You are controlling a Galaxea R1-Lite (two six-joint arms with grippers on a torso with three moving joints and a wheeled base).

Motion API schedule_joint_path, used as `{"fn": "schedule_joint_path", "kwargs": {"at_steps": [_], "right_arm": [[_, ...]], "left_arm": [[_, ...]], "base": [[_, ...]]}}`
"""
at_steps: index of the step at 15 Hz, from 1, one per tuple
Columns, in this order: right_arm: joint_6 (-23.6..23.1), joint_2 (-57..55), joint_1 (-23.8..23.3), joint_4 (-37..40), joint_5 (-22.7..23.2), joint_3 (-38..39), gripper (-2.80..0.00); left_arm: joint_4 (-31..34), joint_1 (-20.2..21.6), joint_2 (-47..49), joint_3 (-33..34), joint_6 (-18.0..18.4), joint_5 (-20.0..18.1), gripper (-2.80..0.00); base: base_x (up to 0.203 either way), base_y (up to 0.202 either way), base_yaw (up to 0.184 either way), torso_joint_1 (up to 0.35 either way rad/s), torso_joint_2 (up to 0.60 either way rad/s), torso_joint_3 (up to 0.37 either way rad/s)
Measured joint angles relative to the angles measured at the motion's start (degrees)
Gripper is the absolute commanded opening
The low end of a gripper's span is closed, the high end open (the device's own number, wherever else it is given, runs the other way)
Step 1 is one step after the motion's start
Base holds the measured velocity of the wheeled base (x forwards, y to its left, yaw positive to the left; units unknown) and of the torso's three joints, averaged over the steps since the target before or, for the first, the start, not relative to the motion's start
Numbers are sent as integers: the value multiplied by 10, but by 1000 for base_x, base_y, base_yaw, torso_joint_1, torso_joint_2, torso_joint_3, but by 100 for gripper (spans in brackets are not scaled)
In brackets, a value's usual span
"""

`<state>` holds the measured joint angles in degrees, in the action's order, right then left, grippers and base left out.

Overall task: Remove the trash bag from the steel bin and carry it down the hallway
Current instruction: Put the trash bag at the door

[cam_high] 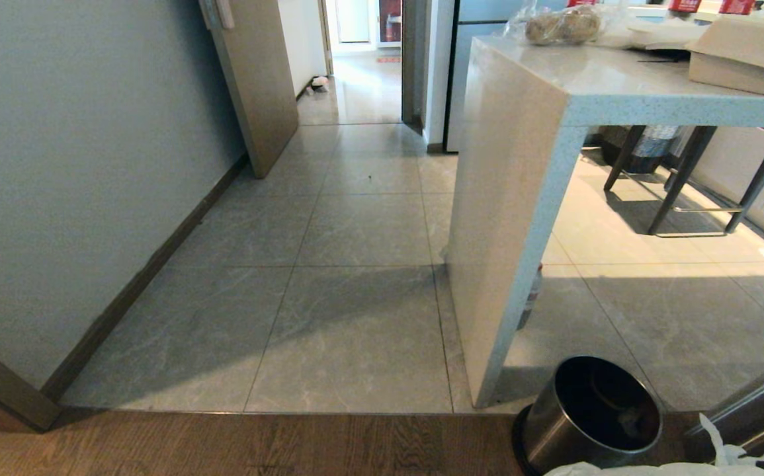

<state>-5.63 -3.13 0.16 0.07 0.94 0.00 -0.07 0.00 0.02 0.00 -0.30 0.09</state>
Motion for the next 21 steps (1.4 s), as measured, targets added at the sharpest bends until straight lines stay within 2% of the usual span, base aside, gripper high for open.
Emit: {"fn": "schedule_joint_path", "kwargs": {"at_steps": [5, 15, 21], "right_arm": [[0, 0, 0, 0, 0, 0, -280], [0, 0, 0, 0, 0, 0, -280], [0, 0, 0, 0, 0, 0, -280]], "left_arm": [[0, 0, 0, 0, 0, 0, -280], [0, 0, 0, 0, -1, 0, -280], [0, 0, 0, 0, -1, 0, -280]], "base": [[163, 0, 1, 2, 2, 2], [0, 0, 0, 0, 0, 0], [1, 169, -1, 1, 5, 2]]}}
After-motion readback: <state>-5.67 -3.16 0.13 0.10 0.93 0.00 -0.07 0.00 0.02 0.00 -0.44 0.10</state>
